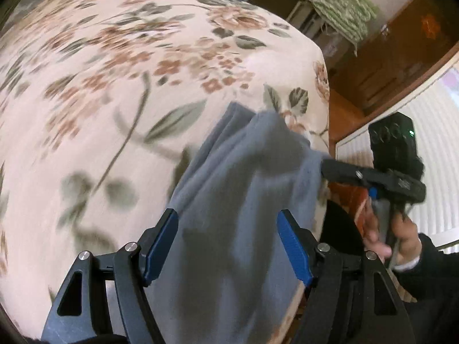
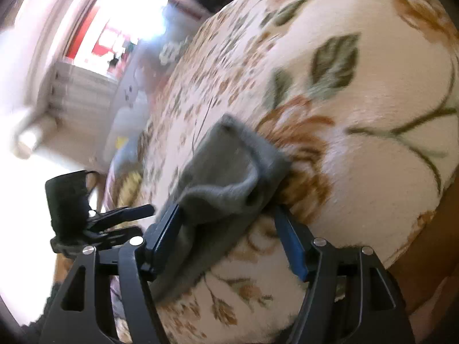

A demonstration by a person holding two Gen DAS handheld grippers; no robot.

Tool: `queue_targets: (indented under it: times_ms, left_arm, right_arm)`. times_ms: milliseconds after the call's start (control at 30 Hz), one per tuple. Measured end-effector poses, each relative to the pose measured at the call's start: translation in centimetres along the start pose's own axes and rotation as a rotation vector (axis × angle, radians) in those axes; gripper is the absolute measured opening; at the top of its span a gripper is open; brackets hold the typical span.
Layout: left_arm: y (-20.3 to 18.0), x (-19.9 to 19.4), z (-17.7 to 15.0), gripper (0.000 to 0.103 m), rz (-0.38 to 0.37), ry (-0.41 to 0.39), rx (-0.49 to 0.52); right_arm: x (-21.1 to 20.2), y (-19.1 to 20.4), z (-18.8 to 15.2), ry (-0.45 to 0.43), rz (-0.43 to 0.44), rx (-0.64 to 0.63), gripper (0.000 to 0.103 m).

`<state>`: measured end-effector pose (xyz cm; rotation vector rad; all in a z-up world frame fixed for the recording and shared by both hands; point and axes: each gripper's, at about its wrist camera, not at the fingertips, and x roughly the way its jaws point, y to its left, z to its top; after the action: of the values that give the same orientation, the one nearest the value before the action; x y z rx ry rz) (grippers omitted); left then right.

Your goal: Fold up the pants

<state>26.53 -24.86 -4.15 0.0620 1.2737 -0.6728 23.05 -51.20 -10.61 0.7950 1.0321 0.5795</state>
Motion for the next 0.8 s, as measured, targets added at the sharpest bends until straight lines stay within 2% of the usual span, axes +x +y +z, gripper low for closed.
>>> queue_targets:
  times_ms: [133, 333, 400, 467, 500, 533, 633, 800]
  left_arm:
    - [-1.2, 2.9, 2.7, 0.073, 0.032, 0.058, 0.066]
    - [-2.3, 6.2, 4.6, 0.073, 0.055, 0.112, 0.146]
    - [-2.2, 6.7, 4.8, 0.072, 0.058, 0.11, 0.152]
    - [-1.9, 6.7, 4.9, 0.06, 0.047, 0.089, 0.145]
    - [-1.6, 6.6, 4.9, 0.047, 0.035, 0.079, 0.138]
    - [-1.2, 6.4, 5.1, 0.033, 0.013, 0.07, 0.119]
    - [-0.6, 5.8, 6.2, 0.012, -0.023, 0.045, 0.075]
    - [-1.3, 3.7, 8.9, 0.008, 0.031, -0.006, 0.117]
  right_arm:
    - [-0.1, -1.0, 0.3, -0.038, 0.054, 0.075, 0.072]
    - [0.4, -1.2, 0.2, -0.072, 0.048, 0.056, 0.072]
    - [0.3, -1.2, 0.3, -0.094, 0.042, 0.035, 0.065]
    - [0.4, -1.7, 0.6, -0.103, 0.021, 0.026, 0.037]
    - [0.5, -2.1, 0.8, -0.106, 0.021, 0.043, 0.026]
    - [0.5, -2.8, 1.0, -0.109, 0.022, 0.065, 0.009]
    - [0.5, -3.6, 1.4, -0.106, 0.061, 0.093, 0.009]
    - [-0.4, -0.7, 3.3, -0.149, 0.084, -0.029, 0.008]
